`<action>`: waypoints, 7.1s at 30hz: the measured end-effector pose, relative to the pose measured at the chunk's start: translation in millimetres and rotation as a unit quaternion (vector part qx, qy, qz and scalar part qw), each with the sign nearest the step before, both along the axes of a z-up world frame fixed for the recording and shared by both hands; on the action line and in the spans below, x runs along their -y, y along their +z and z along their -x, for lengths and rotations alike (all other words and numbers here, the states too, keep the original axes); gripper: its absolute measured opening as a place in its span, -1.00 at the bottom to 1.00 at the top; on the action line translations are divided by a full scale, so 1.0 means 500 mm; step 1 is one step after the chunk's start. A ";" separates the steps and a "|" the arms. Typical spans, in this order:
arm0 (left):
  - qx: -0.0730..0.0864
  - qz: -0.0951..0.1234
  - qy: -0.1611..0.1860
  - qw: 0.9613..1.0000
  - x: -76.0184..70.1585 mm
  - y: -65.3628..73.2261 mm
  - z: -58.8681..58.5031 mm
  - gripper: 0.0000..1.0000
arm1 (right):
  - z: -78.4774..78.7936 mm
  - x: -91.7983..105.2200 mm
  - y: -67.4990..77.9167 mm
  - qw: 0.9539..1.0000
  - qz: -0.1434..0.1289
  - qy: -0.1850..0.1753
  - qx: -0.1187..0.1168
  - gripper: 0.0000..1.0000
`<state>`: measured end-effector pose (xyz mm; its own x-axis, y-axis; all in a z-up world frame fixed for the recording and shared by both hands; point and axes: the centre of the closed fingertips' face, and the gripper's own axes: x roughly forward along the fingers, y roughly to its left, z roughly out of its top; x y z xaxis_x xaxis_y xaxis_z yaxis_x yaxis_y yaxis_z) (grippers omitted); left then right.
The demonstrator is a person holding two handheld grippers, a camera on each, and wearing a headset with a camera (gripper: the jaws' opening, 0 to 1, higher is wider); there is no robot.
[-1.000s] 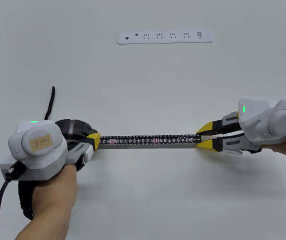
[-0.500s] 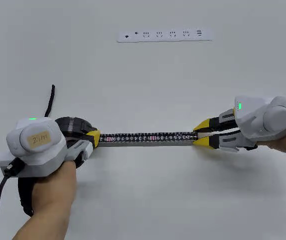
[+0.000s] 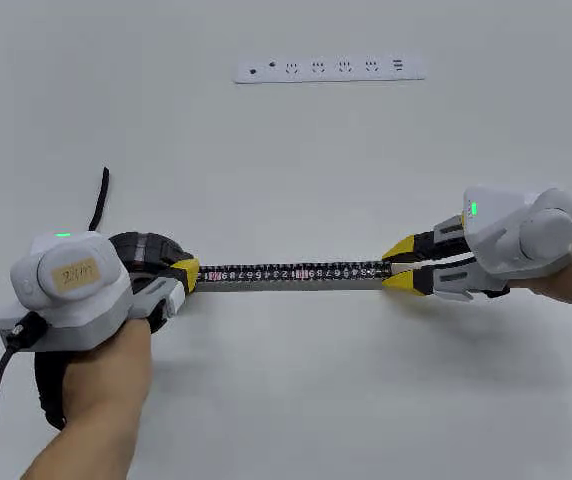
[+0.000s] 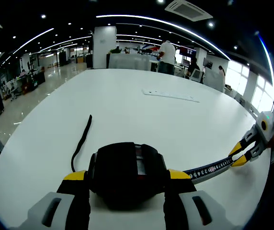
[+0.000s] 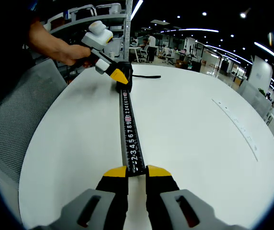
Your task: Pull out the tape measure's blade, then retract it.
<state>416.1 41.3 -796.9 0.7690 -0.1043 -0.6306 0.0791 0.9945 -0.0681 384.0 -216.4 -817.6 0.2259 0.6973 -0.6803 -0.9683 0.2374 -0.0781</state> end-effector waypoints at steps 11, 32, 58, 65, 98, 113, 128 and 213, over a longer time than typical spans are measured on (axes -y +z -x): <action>-0.001 0.000 0.000 1.000 -0.001 0.000 0.001 0.18 | 0.000 -0.005 0.001 1.000 -0.001 0.001 -0.001 -0.76; -0.002 0.000 0.000 1.000 -0.002 -0.002 -0.002 0.18 | -0.002 -0.038 0.000 1.000 -0.005 0.003 -0.005 -0.76; -0.005 -0.001 -0.003 1.000 -0.001 -0.002 0.000 0.19 | -0.007 -0.069 -0.004 1.000 -0.010 0.006 -0.010 -0.76; -0.005 0.000 -0.001 1.000 -0.001 -0.001 0.000 0.19 | -0.007 -0.078 -0.002 1.000 -0.012 0.006 -0.010 -0.76; -0.004 0.003 0.002 1.000 -0.002 0.001 0.001 0.19 | -0.013 -0.120 0.001 1.000 -0.016 0.006 -0.011 -0.76; -0.006 0.002 0.001 1.000 -0.002 -0.001 -0.001 0.19 | -0.021 -0.128 -0.005 1.000 -0.018 0.005 -0.013 -0.76; -0.006 0.004 0.001 1.000 -0.002 -0.002 -0.002 0.19 | -0.022 -0.152 -0.006 1.000 -0.024 0.006 -0.015 -0.76; -0.007 0.014 0.003 1.000 -0.002 0.000 0.000 0.20 | -0.038 -0.361 -0.008 0.998 -0.057 0.018 -0.022 -0.75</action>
<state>416.2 42.1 -796.9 0.7602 -0.1184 -0.6388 0.0725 0.9926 -0.0976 403.0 -35.7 -821.9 0.1707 0.7774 -0.6055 -0.9783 0.2071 -0.0098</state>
